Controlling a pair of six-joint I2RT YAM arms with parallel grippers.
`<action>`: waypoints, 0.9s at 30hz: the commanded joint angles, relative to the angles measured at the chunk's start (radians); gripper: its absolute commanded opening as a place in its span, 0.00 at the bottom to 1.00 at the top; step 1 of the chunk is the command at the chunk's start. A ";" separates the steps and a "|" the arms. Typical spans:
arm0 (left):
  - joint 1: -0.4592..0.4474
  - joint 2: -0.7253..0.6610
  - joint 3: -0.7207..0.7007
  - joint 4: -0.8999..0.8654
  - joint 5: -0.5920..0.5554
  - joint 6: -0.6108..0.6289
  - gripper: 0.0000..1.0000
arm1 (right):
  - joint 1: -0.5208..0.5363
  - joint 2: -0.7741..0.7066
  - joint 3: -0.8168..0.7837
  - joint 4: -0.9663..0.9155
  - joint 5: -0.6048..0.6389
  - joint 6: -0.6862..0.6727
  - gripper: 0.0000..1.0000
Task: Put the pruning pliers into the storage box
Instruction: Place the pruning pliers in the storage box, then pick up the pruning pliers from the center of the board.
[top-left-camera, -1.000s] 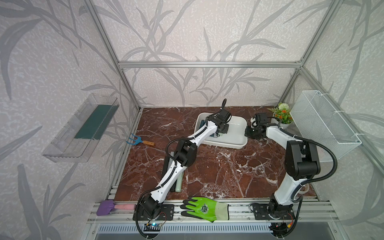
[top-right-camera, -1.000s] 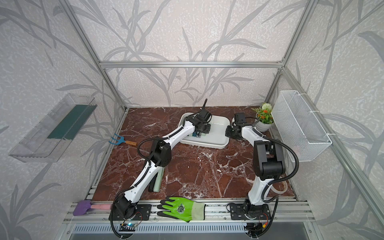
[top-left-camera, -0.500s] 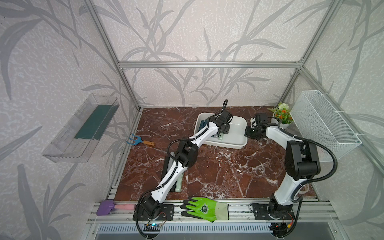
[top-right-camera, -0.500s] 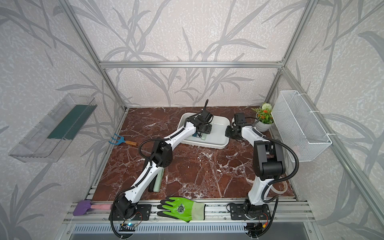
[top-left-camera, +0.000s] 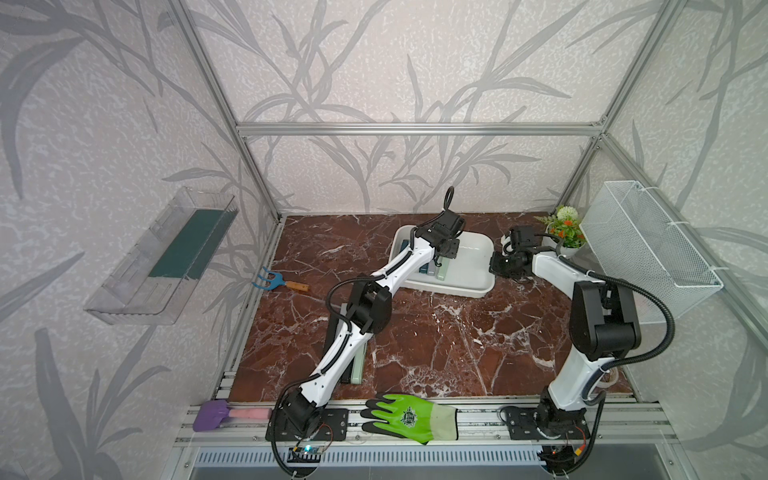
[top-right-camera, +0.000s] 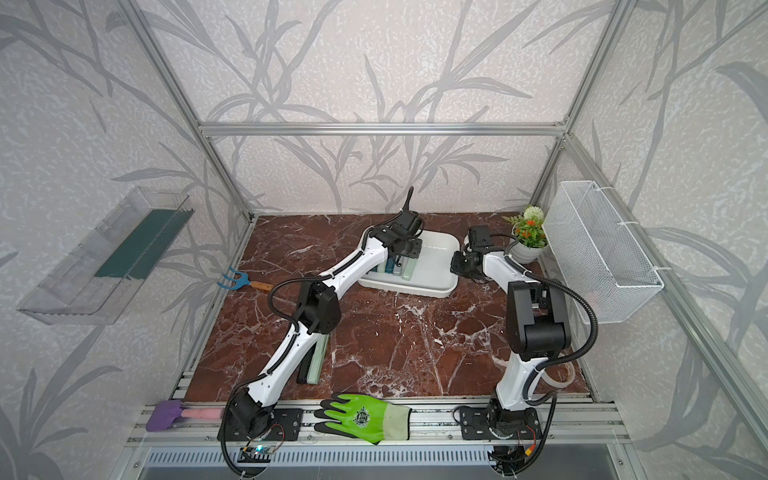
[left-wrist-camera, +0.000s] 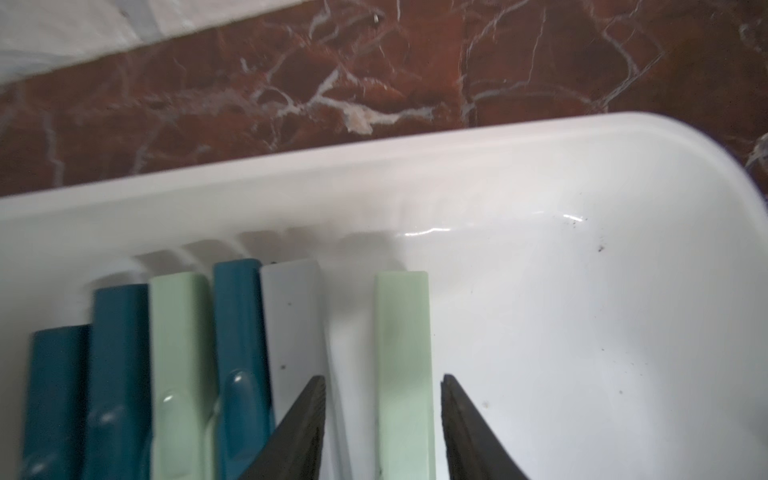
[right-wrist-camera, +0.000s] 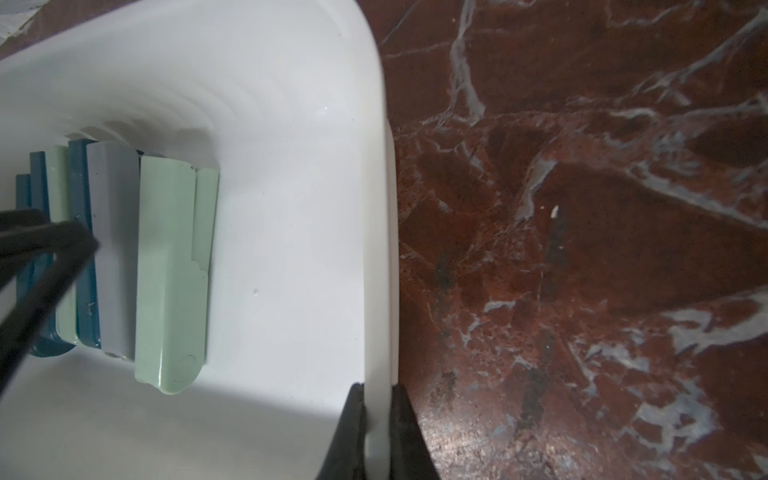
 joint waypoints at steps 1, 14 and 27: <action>0.007 -0.175 0.021 -0.077 -0.128 0.051 0.48 | 0.015 -0.018 -0.011 -0.047 -0.024 -0.013 0.10; 0.230 -0.994 -1.135 0.097 -0.176 0.047 0.52 | 0.014 0.004 0.014 -0.059 -0.019 -0.024 0.10; 0.247 -1.103 -1.538 0.167 -0.123 -0.096 0.61 | 0.015 -0.012 -0.022 -0.070 0.017 -0.033 0.10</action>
